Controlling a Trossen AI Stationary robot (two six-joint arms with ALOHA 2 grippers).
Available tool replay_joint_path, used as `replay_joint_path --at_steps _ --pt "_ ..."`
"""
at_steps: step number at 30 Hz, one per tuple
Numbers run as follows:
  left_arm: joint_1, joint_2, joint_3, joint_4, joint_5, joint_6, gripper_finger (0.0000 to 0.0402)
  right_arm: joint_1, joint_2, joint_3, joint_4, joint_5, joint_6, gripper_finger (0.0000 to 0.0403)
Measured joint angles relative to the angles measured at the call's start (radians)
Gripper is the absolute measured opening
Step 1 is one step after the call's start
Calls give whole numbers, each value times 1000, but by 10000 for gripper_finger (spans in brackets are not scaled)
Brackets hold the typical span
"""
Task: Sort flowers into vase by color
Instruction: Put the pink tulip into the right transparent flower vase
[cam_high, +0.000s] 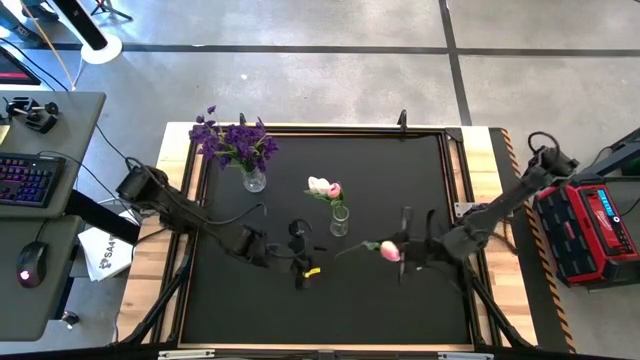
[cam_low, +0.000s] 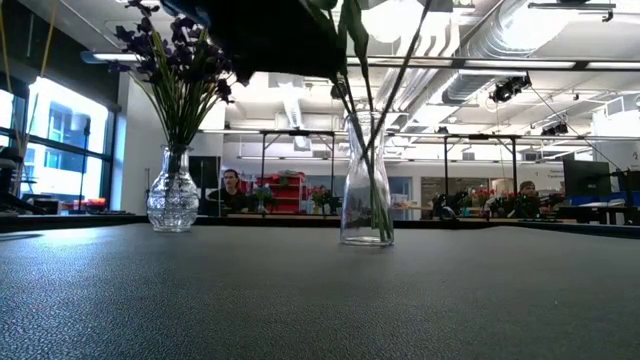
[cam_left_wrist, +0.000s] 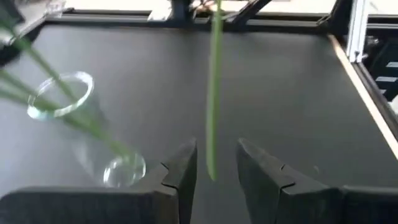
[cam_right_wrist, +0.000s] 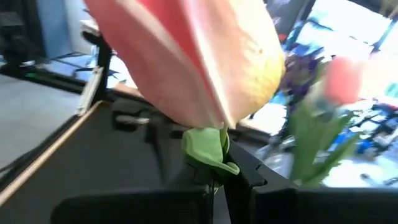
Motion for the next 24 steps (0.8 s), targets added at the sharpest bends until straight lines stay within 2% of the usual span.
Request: replay_joint_path --at_steps 5,10,14,17,22,24 --pt "-25 -1 0 -44 -100 -53 101 41 -72 41 -61 147 -123 2" --pt "-35 3 0 -40 -116 -56 101 52 -78 170 -246 239 -210 1" --pt "-35 2 0 -34 -116 -55 101 32 -72 276 -406 239 -212 1" --pt "-35 2 0 -33 -117 -55 101 6 -70 320 -456 224 -212 1" --pt "-35 3 0 -33 -117 -55 101 -62 -70 344 -464 80 -212 1" --pt "-35 3 0 -33 -116 -55 101 -92 -67 344 -465 58 -199 1"
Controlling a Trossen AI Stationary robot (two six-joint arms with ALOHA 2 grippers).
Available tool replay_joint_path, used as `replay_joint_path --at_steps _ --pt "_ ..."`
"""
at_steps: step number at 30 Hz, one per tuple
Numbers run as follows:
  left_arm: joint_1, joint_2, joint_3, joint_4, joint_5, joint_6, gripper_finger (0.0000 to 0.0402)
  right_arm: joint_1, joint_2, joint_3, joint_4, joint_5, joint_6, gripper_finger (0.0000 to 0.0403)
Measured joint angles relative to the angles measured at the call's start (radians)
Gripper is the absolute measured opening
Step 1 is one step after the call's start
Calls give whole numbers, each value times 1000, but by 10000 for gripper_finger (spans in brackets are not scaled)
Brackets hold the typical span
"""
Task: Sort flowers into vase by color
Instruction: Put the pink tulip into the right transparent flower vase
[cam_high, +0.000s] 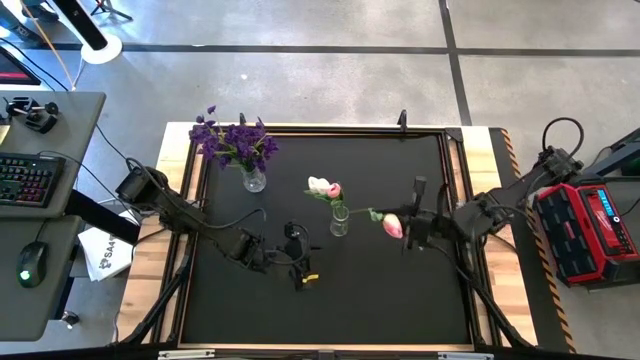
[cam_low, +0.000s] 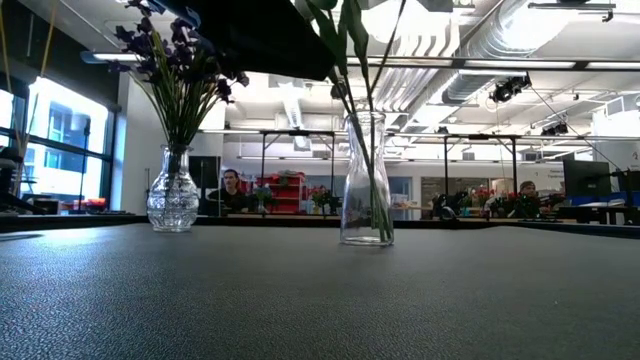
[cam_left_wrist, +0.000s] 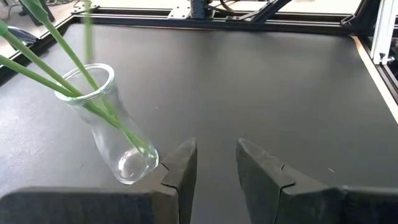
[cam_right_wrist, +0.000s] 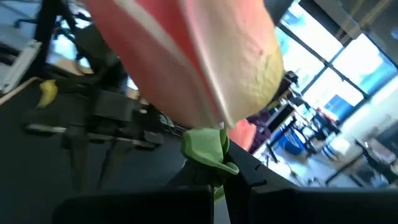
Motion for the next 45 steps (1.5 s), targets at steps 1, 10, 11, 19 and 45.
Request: replay_joint_path --at_steps 1,10,11,19,45 --pt "0 0 0 0 0 0 101 -16 3 0 2 -2 13 1" --pt "0 0 0 2 0 0 101 -130 58 0 -11 -167 62 0" --pt "0 0 0 2 0 0 101 -142 63 0 -18 -183 75 0" --pt "0 0 0 10 0 -1 101 -253 77 0 -119 -309 235 0" --pt "2 1 0 24 0 1 101 -378 219 0 -124 -471 302 7"
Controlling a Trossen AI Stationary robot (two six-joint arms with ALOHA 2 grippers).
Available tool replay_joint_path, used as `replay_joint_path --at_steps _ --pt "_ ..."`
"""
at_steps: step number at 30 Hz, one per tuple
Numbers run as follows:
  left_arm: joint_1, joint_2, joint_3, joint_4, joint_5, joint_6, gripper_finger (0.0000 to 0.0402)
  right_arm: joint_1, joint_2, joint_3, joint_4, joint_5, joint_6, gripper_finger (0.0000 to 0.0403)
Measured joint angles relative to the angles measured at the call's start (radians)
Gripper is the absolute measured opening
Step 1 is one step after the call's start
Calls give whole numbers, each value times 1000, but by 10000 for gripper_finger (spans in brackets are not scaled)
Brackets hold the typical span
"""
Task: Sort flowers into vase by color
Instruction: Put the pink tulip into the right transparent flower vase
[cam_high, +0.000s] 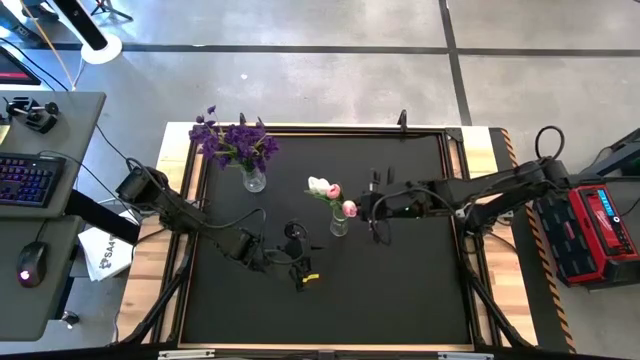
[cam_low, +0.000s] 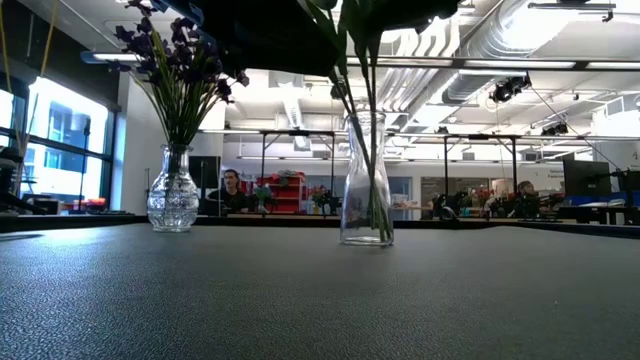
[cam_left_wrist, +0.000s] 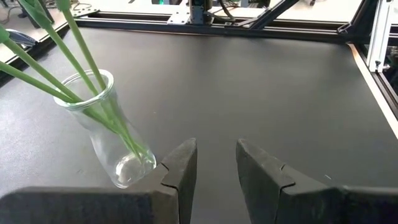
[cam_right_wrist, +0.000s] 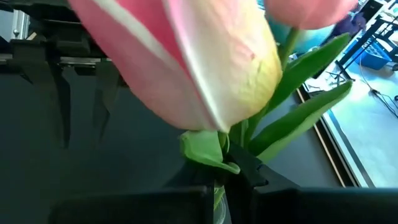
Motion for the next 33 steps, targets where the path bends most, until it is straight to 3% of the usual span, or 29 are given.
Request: replay_joint_path --at_steps 4,17,27,33 --pt "0 0 0 0 0 0 101 0 14 0 5 0 0 42" --pt "0 0 0 0 0 0 101 2 -19 0 -59 1 61 214" --pt "0 0 0 -1 0 -2 101 16 -121 0 -224 18 210 236" --pt "0 0 0 -1 0 -2 101 49 -187 0 -259 110 228 236"
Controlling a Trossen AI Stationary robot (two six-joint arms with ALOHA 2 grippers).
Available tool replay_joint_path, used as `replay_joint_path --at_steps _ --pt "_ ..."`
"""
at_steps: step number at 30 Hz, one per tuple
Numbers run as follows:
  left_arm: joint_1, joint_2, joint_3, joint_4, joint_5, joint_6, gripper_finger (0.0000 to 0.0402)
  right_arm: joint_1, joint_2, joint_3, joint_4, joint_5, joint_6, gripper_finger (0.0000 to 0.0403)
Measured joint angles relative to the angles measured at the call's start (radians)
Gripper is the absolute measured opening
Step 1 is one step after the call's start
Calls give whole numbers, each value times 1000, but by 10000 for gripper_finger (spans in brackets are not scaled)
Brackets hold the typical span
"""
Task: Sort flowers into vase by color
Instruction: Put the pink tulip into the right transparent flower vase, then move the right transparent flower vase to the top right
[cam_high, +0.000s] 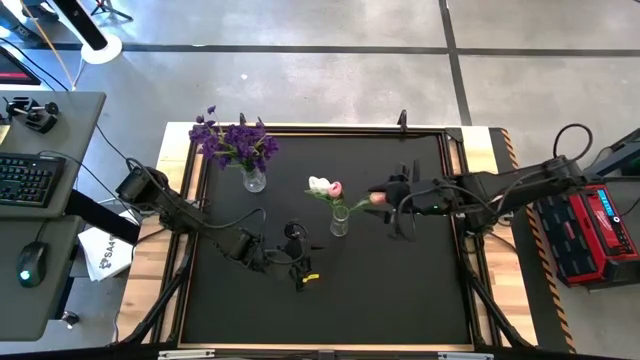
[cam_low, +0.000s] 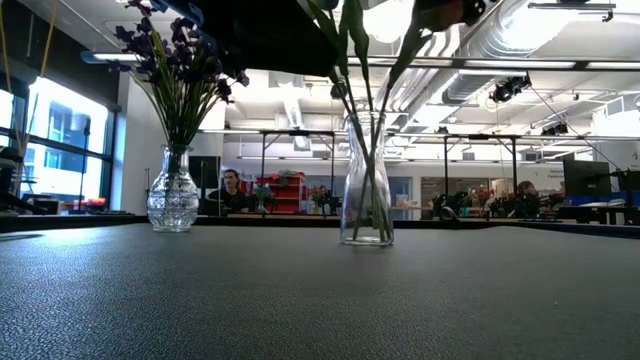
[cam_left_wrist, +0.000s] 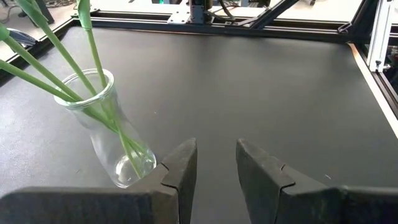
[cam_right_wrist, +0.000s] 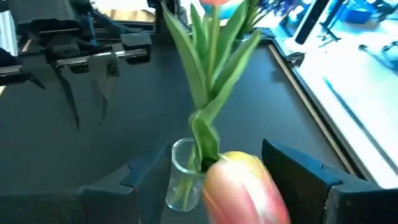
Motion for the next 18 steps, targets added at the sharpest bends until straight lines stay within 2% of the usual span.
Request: replay_joint_path --at_steps 9,18 --pt "0 0 0 -6 0 1 101 43 -95 0 -142 42 69 236" --pt "-1 0 0 -20 -1 -4 101 116 -127 -9 -308 189 216 236"
